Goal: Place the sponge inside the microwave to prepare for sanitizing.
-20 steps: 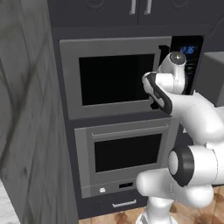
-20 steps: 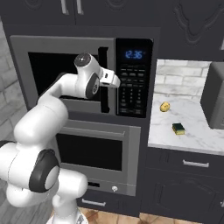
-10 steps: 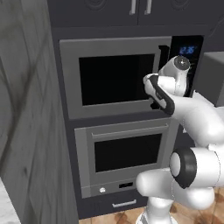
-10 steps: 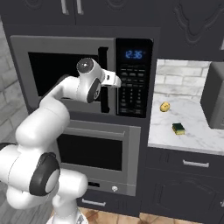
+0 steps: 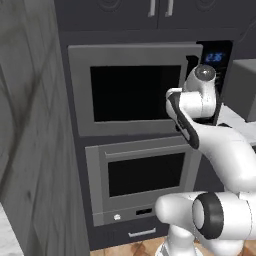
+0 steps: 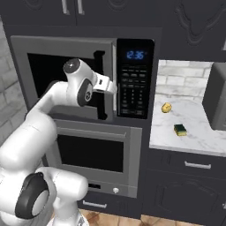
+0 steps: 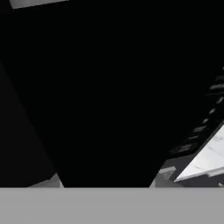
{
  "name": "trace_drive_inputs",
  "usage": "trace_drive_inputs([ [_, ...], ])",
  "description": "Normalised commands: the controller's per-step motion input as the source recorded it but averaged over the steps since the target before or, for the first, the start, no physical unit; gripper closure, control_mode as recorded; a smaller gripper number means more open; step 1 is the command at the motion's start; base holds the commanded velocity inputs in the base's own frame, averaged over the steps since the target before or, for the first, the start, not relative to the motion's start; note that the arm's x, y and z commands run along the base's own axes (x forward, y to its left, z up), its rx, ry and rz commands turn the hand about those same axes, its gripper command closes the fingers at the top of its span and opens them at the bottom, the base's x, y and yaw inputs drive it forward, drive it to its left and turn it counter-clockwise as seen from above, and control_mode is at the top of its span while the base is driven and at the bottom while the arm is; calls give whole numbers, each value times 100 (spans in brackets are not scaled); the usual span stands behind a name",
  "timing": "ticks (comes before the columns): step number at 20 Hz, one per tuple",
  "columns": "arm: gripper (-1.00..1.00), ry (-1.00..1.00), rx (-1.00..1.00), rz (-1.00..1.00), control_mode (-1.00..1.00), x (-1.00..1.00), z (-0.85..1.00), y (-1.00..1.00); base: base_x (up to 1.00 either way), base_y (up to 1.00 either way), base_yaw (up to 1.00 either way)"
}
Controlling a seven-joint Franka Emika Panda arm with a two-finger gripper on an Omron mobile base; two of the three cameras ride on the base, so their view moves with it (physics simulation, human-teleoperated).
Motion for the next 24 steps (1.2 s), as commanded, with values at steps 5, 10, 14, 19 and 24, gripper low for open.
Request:
trace_drive_inputs([
  [5, 100, 9, 0, -9, -100, -93, 0, 35, 0, 0, 0],
  [10, 100, 12, 0, -2, -100, -96, -8, 41, 0, 0, 0],
  [14, 100, 12, 0, -2, -100, -95, -28, 91, 0, 0, 0],
  [19, 100, 11, 0, -2, -100, -75, -43, 98, 0, 0, 0],
  [24, 100, 6, 0, -2, -100, -20, -65, 82, 0, 0, 0],
])
